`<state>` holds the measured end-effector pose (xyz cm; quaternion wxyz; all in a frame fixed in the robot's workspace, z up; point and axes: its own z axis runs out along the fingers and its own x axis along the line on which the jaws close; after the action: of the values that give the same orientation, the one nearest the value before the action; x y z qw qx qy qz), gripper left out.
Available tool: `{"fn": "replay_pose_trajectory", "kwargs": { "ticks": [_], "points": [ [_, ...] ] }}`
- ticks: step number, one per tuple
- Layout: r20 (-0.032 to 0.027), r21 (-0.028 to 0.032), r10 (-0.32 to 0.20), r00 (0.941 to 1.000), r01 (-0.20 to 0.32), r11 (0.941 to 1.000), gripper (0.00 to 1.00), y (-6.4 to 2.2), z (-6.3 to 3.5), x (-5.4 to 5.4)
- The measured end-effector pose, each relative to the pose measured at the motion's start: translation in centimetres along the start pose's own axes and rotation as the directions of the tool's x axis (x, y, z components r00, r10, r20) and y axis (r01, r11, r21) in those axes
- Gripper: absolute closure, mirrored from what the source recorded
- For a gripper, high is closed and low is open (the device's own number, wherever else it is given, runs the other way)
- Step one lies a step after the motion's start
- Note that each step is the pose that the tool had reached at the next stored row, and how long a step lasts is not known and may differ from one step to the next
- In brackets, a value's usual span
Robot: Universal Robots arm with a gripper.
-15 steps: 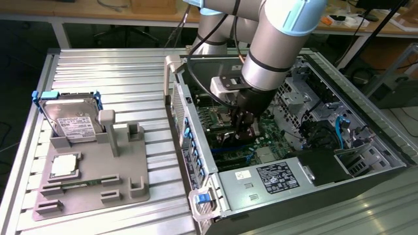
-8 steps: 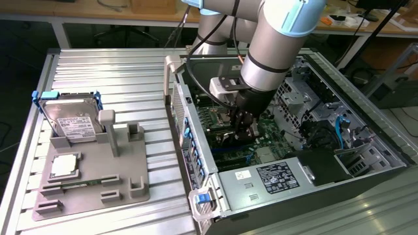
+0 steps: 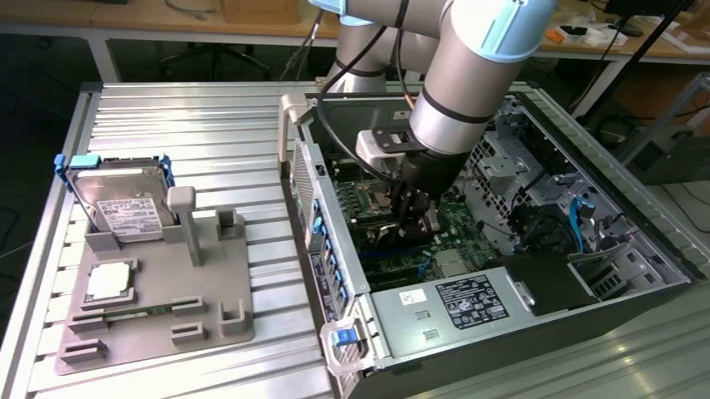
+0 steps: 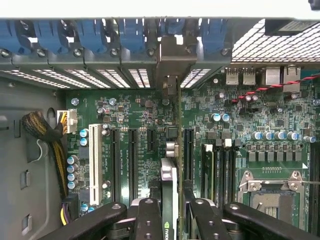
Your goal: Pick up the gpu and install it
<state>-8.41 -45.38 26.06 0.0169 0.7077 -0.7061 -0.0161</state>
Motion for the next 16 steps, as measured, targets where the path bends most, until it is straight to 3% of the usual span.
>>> {"fn": "replay_pose_trajectory", "kwargs": {
  "ticks": [2,4,16],
  "points": [
    [0.0002,-0.0058,0.0,1.0,0.0,1.0,0.73,0.0,-0.06,-0.01],
    [0.0001,-0.0071,0.0,1.0,0.0,1.0,0.73,0.01,-0.07,0.0],
    [-0.0005,-0.0076,0.001,1.0,-0.001,1.0,0.73,0.0,-0.02,0.03]
  ]
}}
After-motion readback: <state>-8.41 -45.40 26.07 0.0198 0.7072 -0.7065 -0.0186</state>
